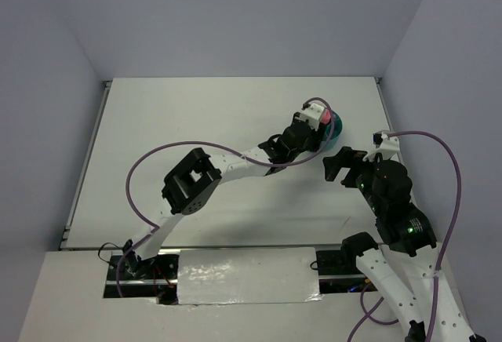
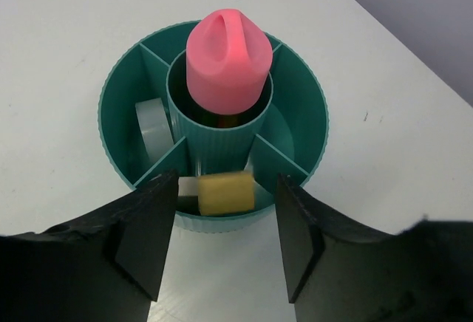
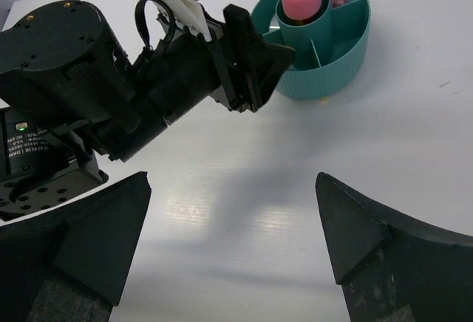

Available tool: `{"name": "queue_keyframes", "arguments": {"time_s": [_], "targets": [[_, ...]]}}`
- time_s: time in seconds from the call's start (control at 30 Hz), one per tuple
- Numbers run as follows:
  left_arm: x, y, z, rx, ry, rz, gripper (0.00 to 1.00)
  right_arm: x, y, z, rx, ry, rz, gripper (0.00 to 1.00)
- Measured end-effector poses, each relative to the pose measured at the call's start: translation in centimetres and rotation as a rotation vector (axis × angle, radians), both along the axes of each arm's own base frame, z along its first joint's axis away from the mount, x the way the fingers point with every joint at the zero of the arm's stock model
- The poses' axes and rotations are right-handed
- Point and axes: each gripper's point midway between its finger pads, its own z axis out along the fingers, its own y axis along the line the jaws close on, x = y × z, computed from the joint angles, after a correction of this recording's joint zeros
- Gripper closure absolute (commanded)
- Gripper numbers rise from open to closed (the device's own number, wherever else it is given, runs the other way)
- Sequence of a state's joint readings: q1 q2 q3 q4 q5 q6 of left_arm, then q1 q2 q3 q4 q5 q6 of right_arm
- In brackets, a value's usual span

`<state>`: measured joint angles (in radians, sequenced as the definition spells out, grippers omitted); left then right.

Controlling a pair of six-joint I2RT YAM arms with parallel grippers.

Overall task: Sort the stationery into containers
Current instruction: Place the stationery in the storage box, then pick up the stationery from the center of the board.

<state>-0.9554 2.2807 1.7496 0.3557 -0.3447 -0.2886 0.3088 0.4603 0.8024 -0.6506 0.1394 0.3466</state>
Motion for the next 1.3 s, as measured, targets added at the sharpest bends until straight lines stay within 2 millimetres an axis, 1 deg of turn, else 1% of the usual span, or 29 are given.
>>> {"name": "queue_keyframes", "arguments": {"time_s": [0.03, 0.07, 0.13, 0.17, 0.3, 0.33, 0.4, 0.47, 0.53, 0.6, 0.67, 0.73, 0.8, 0.83, 0.9, 0.97, 1.03, 1.07, 1.13, 1.2, 1.3], "targets": [[0.1, 0.0, 0.0, -0.003, -0.004, 0.001, 0.28, 0.0, 0.0, 0.0, 0.0, 0.0, 0.0, 0.0], [0.1, -0.1, 0.1, -0.007, -0.006, 0.003, 0.21, 0.0, 0.0, 0.0, 0.0, 0.0, 0.0, 0.0], [0.1, 0.0, 0.0, -0.009, -0.009, 0.005, 0.16, 0.0, 0.0, 0.0, 0.0, 0.0, 0.001, 0.0], [0.2, 0.0, 0.0, -0.01, -0.01, 0.007, 0.11, 0.0, 0.0, 0.0, 0.0, 0.0, 0.001, 0.0], [0.1, 0.5, -0.8, -0.001, -0.006, 0.02, 0.04, 0.0, 0.0, 0.0, 0.0, 0.0, 0.001, 0.0], [0.0, 0.8, -1.2, 0.007, -0.002, 0.03, 0.01, 0.0, 0.0, 0.0, 0.0, 0.0, 0.002, 0.0], [-0.5, 2.4, -2.0, 0.039, 0.016, 0.057, 0.01, 0.0, 0.0, 0.0, 0.001, -0.001, 0.002, 0.0], [-1.0, 5.0, -2.3, 0.074, 0.042, 0.132, 0.01, 0.0, 0.1, 0.0, 0.001, 0.0, 0.004, 0.0], [-1.5, 7.6, -1.6, 0.096, 0.063, 0.211, 0.01, 0.0, 0.2, 0.0, 0.004, -0.001, 0.011, 0.0], [-2.1, 10.7, 0.2, 0.094, 0.087, 0.313, 0.01, 0.0, 0.4, 0.1, 0.007, -0.001, 0.024, 0.0], [-2.4, 14.3, 2.5, 0.069, 0.117, 0.434, 0.01, -0.1, 0.6, 0.1, 0.008, -0.002, 0.035, 0.0], [-2.3, 17.9, 4.3, 0.03, 0.154, 0.549, 0.01, -0.1, 0.9, 0.1, 0.011, 0.0, 0.05, 0.0], [-1.8, 21.5, 4.7, 0.002, 0.195, 0.653, 0.01, -0.1, 1.2, -0.1, 0.012, 0.007, 0.067, 0.0], [-1.6, 23.2, 4.3, 0.002, 0.219, 0.698, 0.01, -0.1, 1.4, -0.3, 0.013, 0.014, 0.076, 0.0], [-1.1, 26.6, 2.4, 0.035, 0.278, 0.78, 0.01, 0.1, 1.7, -0.7, 0.013, 0.032, 0.092, 0.0], [-0.9, 29.6, -0.3, 0.095, 0.347, 0.839, 0.01, 0.2, 2.0, -1.1, 0.012, 0.051, 0.103, 0.0], [-1.4, 31.6, -2.9, 0.159, 0.415, 0.866, 0.01, 0.3, 2.2, -1.5, 0.011, 0.069, 0.113, 0.0], [-1.8, 32.2, -4.1, 0.188, 0.444, 0.869, 0.01, 0.3, 2.4, -1.7, 0.012, 0.076, 0.12, 0.0], [-2.9, 32.7, -5.8, 0.232, 0.497, 0.856, 0.01, 0.4, 2.7, -1.9, 0.016, 0.084, 0.135, 0.0], [-3.4, 32.5, -6.9, 0.253, 0.535, 0.836, 0.01, 0.3, 3.0, -2.2, 0.019, 0.095, 0.151, 0.0], [-3.7, 31.9, -8.2, 0.261, 0.575, 0.805, 0.01, 0.4, 3.5, -2.7, 0.024, 0.116, 0.175, 0.0]]}}
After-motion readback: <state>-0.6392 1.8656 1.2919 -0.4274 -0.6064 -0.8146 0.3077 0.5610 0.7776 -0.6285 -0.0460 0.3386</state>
